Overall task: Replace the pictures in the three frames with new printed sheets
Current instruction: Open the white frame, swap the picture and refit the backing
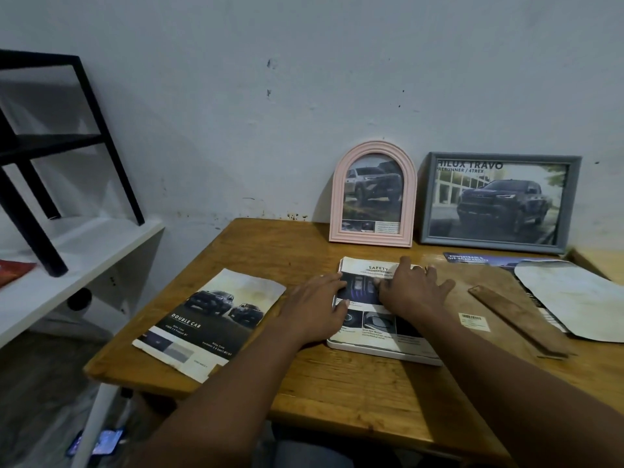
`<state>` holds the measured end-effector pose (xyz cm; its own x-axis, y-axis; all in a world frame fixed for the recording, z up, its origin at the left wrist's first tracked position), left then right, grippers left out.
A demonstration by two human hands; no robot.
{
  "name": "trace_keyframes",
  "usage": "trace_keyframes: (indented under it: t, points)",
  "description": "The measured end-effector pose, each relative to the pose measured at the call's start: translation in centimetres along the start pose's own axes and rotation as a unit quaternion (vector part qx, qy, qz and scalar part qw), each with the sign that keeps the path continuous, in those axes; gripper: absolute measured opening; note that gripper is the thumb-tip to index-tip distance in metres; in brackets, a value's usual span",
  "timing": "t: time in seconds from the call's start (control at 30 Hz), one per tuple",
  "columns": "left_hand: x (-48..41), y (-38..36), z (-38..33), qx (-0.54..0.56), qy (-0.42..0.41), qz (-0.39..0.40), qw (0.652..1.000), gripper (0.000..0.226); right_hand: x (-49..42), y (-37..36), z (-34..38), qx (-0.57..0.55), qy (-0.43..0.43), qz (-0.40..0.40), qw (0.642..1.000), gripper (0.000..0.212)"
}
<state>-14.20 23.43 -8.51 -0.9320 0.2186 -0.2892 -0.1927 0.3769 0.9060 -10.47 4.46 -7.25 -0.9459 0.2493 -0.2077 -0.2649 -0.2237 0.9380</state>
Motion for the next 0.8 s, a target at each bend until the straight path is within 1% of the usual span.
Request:
trace_keyframes:
  t: [0.13,0.27,0.4,0.5,0.6,0.67,0.73,0.8]
  points:
    - [0.1,0.3,-0.3,-0.001,-0.001,0.001,1.0,0.054,0.2,-0.4,0.1,-0.004,0.016,-0.029,0.999,0.065]
    - [0.1,0.6,-0.6,-0.007,-0.003,0.004,1.0,0.055,0.1,-0.1,0.0,-0.032,0.019,-0.056,0.998,0.054]
    - [0.2,0.5,-0.7,0.006,-0.002,-0.012,1.0,0.059,0.2,0.5,0.7,-0.045,0.069,-0.096,0.992,0.052]
    - [0.0,0.1,-0.3,0.026,0.006,-0.019,0.999,0.066,0.5,2.0,1.1,-0.115,0.106,-0.132,0.979,0.049]
    - [-0.4,0.3,-0.3,0.082,0.009,-0.049,0.995,0.071,0.4,4.3,1.0,-0.162,0.139,-0.162,0.963,0.046]
    - [-0.8,0.8,-0.9,0.123,0.015,-0.091,0.988,0.074,0.1,6.0,0.8,-0.211,0.147,-0.17,0.951,0.045]
    - [-1.7,1.7,-2.1,0.206,0.03,-0.13,0.969,0.074,-0.4,7.9,0.1,-0.274,0.143,-0.162,0.937,0.043]
    - [-3.2,2.4,-3.9,0.284,0.038,-0.155,0.945,0.069,-1.2,10.2,-1.1,-0.32,0.13,-0.147,0.927,0.04]
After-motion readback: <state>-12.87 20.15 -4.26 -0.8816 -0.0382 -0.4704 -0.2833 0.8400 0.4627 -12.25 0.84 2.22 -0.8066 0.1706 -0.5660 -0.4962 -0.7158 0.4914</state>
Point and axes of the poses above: each hand's wrist, its own x-axis away from the middle knuckle, its own y-axis out of the back of the hand, z = x × y, the point moved 2 cm from there along -x, towards the middle knuckle, and after that the axes turned 8 degrees about -z, right-handed, at the moved point
